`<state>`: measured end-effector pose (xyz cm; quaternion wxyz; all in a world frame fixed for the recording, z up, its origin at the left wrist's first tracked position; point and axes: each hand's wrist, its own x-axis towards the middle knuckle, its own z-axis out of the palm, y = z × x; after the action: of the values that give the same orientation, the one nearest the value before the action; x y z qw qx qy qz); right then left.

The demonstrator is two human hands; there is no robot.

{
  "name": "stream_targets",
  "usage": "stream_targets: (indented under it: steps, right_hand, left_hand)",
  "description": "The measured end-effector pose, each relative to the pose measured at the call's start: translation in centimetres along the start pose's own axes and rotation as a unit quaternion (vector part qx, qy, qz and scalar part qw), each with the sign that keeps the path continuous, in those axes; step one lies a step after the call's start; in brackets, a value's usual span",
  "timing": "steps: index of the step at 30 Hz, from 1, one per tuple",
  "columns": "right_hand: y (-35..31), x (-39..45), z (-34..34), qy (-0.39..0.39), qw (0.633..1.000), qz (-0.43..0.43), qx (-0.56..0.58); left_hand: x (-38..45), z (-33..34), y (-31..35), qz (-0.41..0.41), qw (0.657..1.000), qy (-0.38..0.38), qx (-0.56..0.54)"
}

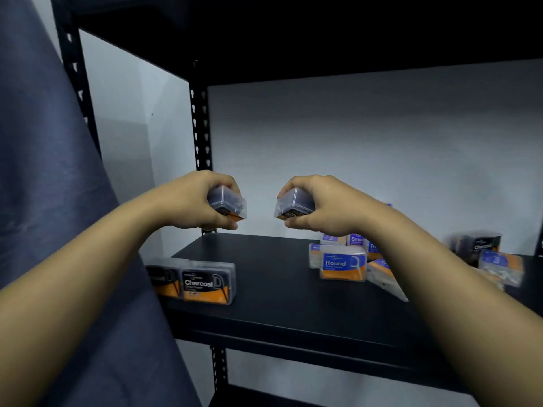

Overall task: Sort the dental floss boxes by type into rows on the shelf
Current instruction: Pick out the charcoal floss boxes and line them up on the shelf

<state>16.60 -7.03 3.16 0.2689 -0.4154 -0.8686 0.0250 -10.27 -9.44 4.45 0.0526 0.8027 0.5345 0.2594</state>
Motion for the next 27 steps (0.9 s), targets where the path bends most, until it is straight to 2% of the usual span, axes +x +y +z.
stream_targets:
  steps: [10, 19, 27]
  right_hand:
    - [-4.5, 1.8, 3.5, -0.076, 0.995, 0.046, -0.040]
    - [-5.8, 3.3, 5.3, -0.188, 0.971, 0.100, -0.106]
    - [-5.1, 4.5, 7.2, -0.279, 0.940, 0.150, -0.125]
  left_hand:
    - [-1.7, -2.3, -6.0, -0.013, 0.991, -0.020, 0.130]
    - [0.0, -2.2, -8.2, -0.032, 0.980, -0.061, 0.189]
    - [2.0, 0.2, -8.5, -0.073, 0.959, -0.172, 0.215]
